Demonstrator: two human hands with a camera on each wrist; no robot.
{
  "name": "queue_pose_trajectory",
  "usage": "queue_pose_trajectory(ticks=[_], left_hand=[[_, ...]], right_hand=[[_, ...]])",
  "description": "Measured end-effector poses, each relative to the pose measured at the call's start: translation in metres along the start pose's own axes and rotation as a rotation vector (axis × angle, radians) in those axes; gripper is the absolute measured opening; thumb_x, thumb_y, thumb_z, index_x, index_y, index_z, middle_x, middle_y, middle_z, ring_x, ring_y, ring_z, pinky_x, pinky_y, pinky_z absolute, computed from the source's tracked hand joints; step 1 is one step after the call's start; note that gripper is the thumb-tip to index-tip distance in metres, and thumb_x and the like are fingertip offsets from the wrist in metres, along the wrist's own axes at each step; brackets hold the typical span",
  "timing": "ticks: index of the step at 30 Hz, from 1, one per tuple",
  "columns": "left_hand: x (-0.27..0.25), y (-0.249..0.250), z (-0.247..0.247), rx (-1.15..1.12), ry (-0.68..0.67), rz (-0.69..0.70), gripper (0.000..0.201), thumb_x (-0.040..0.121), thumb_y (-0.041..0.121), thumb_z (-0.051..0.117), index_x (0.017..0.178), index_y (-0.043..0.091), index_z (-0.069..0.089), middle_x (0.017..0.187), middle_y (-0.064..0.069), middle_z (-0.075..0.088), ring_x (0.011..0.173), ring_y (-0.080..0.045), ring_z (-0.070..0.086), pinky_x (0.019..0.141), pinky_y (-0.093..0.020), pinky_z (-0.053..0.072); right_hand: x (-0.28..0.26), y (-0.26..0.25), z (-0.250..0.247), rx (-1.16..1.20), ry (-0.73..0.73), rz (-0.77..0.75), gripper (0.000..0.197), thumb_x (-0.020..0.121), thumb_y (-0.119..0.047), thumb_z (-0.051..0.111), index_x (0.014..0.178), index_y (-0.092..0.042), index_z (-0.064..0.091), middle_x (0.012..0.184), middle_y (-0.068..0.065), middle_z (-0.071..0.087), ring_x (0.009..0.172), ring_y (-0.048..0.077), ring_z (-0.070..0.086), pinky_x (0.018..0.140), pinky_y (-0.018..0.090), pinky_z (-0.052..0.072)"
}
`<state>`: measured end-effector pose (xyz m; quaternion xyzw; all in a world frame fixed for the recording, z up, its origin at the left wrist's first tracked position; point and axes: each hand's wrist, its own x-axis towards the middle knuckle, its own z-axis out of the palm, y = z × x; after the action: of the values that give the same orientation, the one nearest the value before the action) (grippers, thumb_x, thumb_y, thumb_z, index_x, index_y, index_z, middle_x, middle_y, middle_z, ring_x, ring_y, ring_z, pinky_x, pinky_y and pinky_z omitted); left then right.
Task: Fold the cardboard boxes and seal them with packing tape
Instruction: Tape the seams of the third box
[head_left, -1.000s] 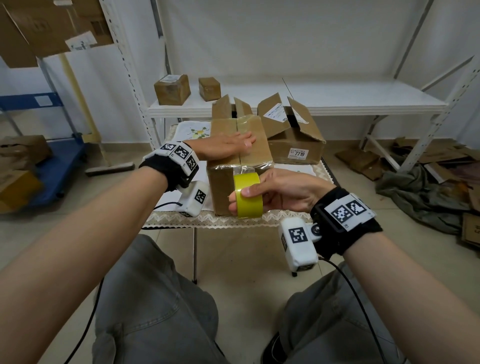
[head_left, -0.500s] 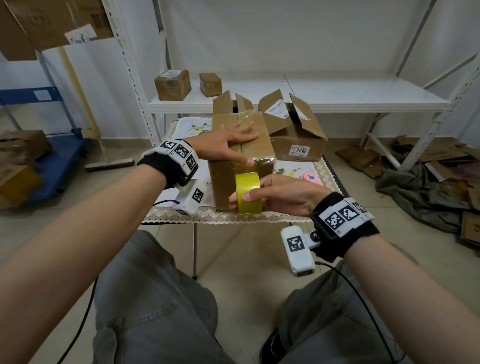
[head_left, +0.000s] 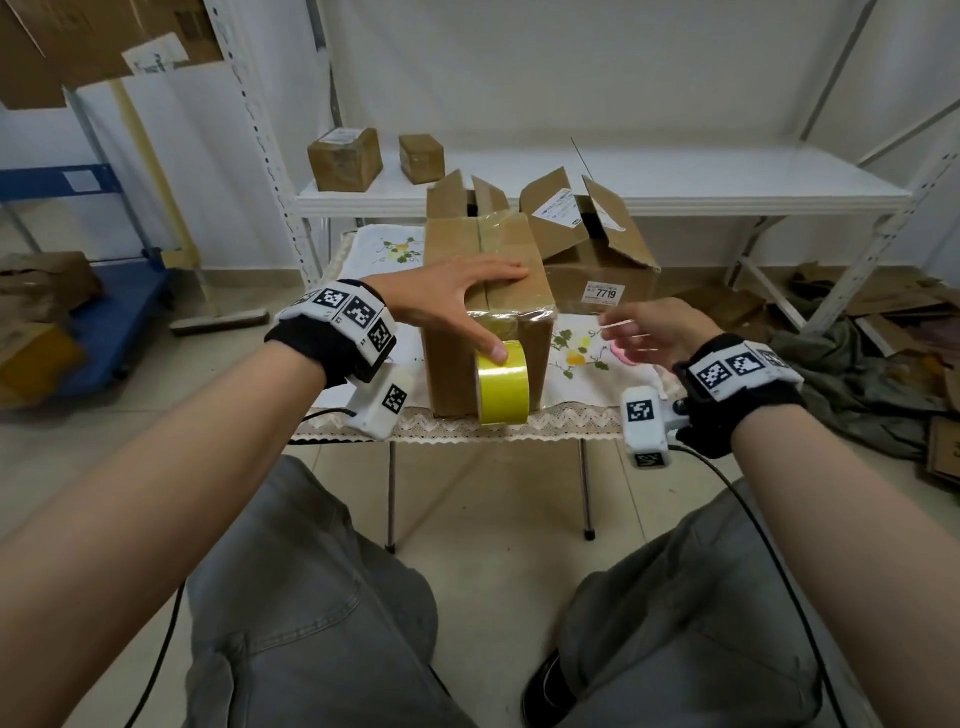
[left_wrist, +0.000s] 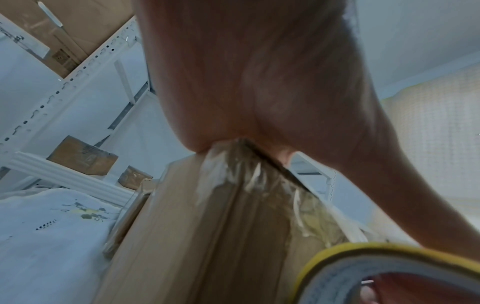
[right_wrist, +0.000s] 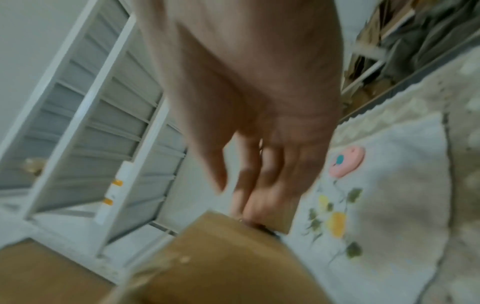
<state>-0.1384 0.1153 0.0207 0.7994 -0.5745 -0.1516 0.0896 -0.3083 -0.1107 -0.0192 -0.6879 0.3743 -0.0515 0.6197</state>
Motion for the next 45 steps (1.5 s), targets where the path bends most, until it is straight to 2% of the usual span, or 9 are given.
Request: queue_pose_trajectory(ticks=[5, 10, 14, 18, 25, 31, 35, 41, 45], left_hand=[[-0.002, 0.006, 0.0, -0.002, -0.029, -0.011, 0.128, 0.052, 0.081, 0.066, 0.159, 0.034, 0.014, 0.166, 0.012, 0.007, 0.15, -0.011, 0.01, 0.122, -0.041, 0.007], [-0.004, 0.013, -0.002, 0.025, -0.062, -0.036, 0.13, 0.056, 0.077, 0.071, 0.16, 0.03, 0.009, 0.167, 0.014, 0.004, 0.151, -0.01, 0.009, 0.122, -0.034, 0.007], [-0.004, 0.022, -0.004, 0.102, -0.074, -0.044, 0.136, 0.052, 0.081, 0.069, 0.16, 0.027, 0.005, 0.168, 0.009, 0.0, 0.153, -0.013, 0.0, 0.122, -0.037, 0.0], [-0.005, 0.024, 0.0, 0.153, -0.087, -0.061, 0.148, 0.04, 0.092, 0.059, 0.16, 0.028, 0.0, 0.168, 0.008, -0.005, 0.154, -0.017, -0.007, 0.124, -0.044, -0.003], [-0.008, 0.018, 0.007, 0.146, -0.014, -0.052, 0.143, 0.042, 0.092, 0.059, 0.159, 0.033, 0.001, 0.166, 0.009, -0.006, 0.153, -0.018, -0.004, 0.123, -0.045, -0.001], [-0.014, 0.017, 0.01, 0.127, 0.05, -0.056, 0.142, 0.043, 0.093, 0.059, 0.159, 0.029, 0.009, 0.164, 0.011, 0.008, 0.149, -0.016, 0.01, 0.124, -0.043, 0.01], [-0.017, 0.019, 0.014, 0.148, 0.043, -0.075, 0.145, 0.041, 0.096, 0.056, 0.16, 0.028, 0.006, 0.167, 0.007, 0.004, 0.153, -0.017, 0.005, 0.125, -0.045, 0.006], [-0.019, 0.023, 0.015, 0.2, -0.007, -0.095, 0.151, 0.038, 0.097, 0.053, 0.16, 0.028, -0.005, 0.168, 0.006, -0.007, 0.154, -0.018, -0.006, 0.125, -0.048, -0.001], [-0.02, 0.022, 0.016, 0.212, -0.001, -0.097, 0.152, 0.038, 0.098, 0.052, 0.159, 0.028, -0.006, 0.168, 0.006, -0.009, 0.154, -0.019, -0.009, 0.125, -0.05, -0.003]], right_hand=[[0.044, 0.025, -0.003, -0.311, 0.194, -0.045, 0.019, 0.095, 0.0, 0.059, 0.106, -0.011, 0.07, 0.104, 0.005, 0.06, 0.09, 0.019, 0.055, 0.076, 0.033, 0.044], [0.095, 0.051, -0.006, -0.635, 0.266, 0.0, 0.025, 0.091, -0.025, 0.068, 0.107, -0.006, 0.07, 0.115, 0.013, 0.069, 0.108, 0.033, 0.063, 0.095, 0.043, 0.054], [0.104, 0.045, 0.004, -0.728, 0.314, -0.011, 0.036, 0.093, -0.03, 0.068, 0.109, 0.002, 0.065, 0.111, 0.018, 0.068, 0.105, 0.036, 0.064, 0.092, 0.04, 0.055], [0.098, 0.045, 0.011, -0.841, 0.366, -0.022, 0.033, 0.098, -0.038, 0.056, 0.101, -0.005, 0.058, 0.082, 0.008, 0.057, 0.079, 0.026, 0.053, 0.076, 0.034, 0.046], [0.094, 0.047, 0.013, -0.662, 0.325, -0.097, 0.026, 0.1, -0.03, 0.057, 0.113, -0.009, 0.065, 0.112, 0.013, 0.067, 0.108, 0.032, 0.063, 0.099, 0.044, 0.051], [0.077, 0.048, 0.011, -0.598, 0.3, -0.144, 0.03, 0.101, -0.022, 0.048, 0.114, -0.001, 0.065, 0.111, 0.021, 0.067, 0.098, 0.036, 0.063, 0.086, 0.04, 0.053], [0.062, 0.039, 0.01, -0.148, 0.405, -0.269, 0.039, 0.103, -0.023, 0.041, 0.124, 0.003, 0.06, 0.098, 0.016, 0.066, 0.074, 0.025, 0.064, 0.071, 0.038, 0.058], [0.028, 0.011, 0.016, 0.119, 0.339, -0.526, 0.026, 0.1, -0.015, 0.037, 0.101, -0.009, 0.063, 0.067, 0.002, 0.055, 0.054, 0.012, 0.049, 0.051, 0.025, 0.045], [0.019, -0.006, 0.019, 0.354, 0.239, -0.34, 0.029, 0.09, -0.002, 0.034, 0.08, -0.011, 0.059, 0.062, 0.001, 0.05, 0.051, 0.012, 0.044, 0.047, 0.023, 0.042]])
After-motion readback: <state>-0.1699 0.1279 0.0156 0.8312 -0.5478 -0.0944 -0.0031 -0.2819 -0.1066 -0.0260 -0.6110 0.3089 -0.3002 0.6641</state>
